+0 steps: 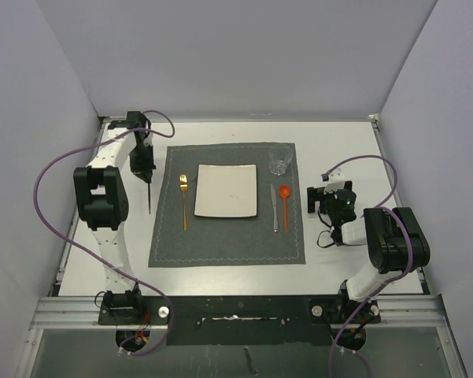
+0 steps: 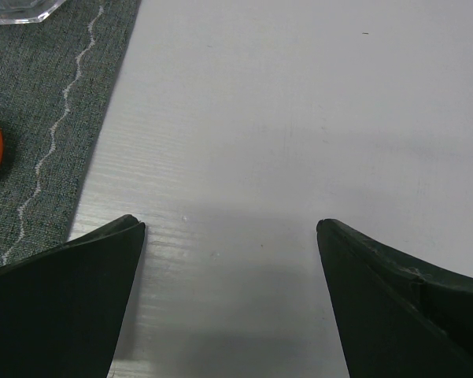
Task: Set the dinner table for one person
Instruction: Pick up the fork at the center of the board, then place the fork on the napkin.
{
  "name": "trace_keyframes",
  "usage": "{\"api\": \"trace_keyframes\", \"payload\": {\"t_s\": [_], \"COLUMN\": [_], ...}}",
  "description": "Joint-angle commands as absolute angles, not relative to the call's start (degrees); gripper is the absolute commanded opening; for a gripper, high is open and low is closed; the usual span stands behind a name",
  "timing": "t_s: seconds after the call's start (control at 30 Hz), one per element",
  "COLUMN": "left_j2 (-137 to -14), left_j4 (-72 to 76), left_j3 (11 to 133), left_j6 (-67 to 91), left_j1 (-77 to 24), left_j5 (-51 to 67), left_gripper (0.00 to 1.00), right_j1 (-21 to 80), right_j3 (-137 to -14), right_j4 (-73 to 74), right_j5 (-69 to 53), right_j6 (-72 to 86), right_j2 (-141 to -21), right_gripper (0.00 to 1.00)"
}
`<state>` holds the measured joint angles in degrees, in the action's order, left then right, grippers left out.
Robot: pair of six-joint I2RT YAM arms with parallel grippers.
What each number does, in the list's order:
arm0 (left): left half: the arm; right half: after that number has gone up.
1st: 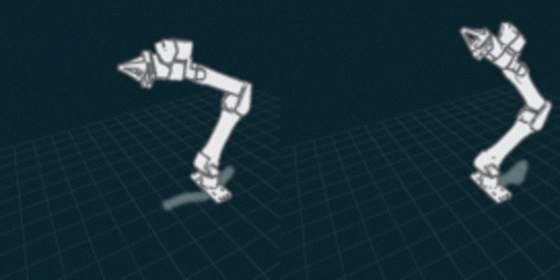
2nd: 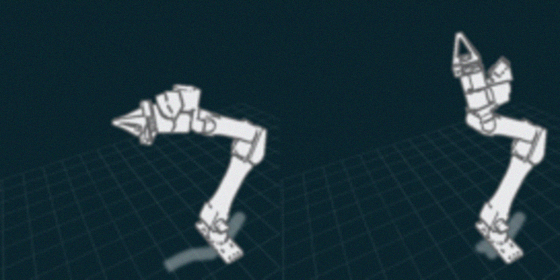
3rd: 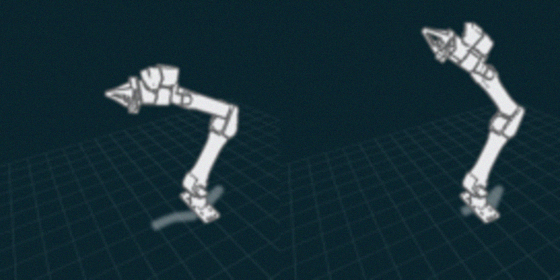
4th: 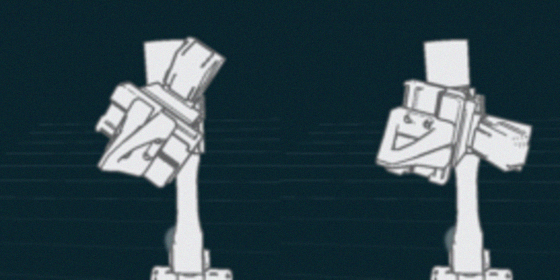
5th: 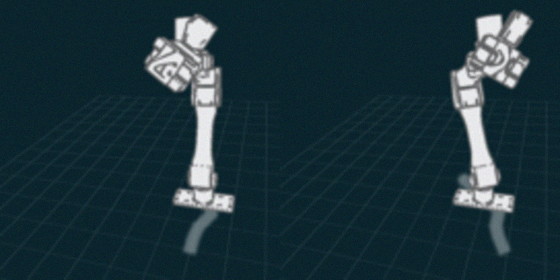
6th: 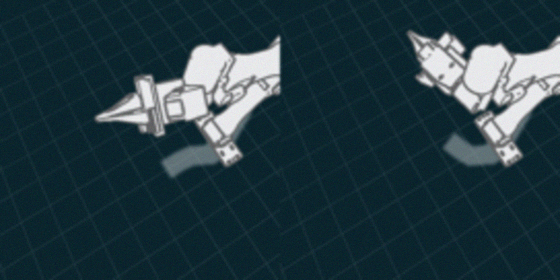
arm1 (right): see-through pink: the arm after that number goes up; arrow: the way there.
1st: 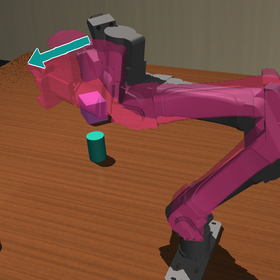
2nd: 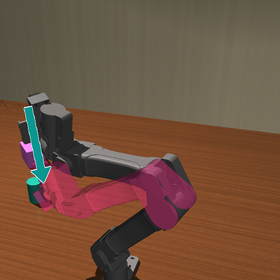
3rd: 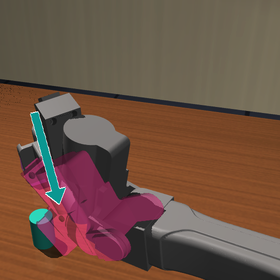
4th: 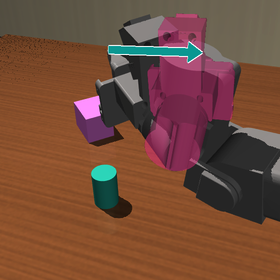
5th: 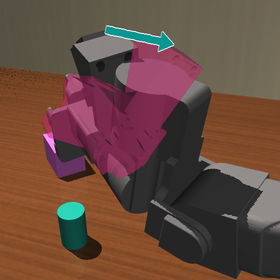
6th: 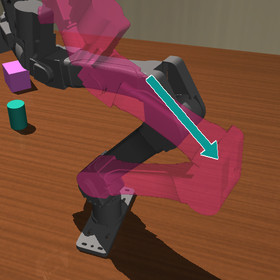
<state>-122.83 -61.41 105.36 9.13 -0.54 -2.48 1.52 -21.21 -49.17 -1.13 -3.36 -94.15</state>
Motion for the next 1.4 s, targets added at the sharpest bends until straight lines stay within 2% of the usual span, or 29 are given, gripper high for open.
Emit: {"api": "trace_keyframes", "payload": {"t_s": [0.0,1.37], "left_j2": [-116.8,-120.0], "left_j4": [-61.6,-61.8], "left_j3": [105.7,103.7], "left_j6": [7.7,8.5], "left_j1": [-2.3,-9.8], "left_j5": [-1.3,0.6], "left_gripper": [0.00,0.00], "right_j1": [1.3,1.3], "right_j3": [-22.8,-22.7], "right_j4": [-51.8,-51.8], "right_j5": [-1.5,-1.5], "right_j6": [-2.9,-2.9], "right_j2": [-93.1,-93.1], "right_gripper": [0.98,0.98]}}
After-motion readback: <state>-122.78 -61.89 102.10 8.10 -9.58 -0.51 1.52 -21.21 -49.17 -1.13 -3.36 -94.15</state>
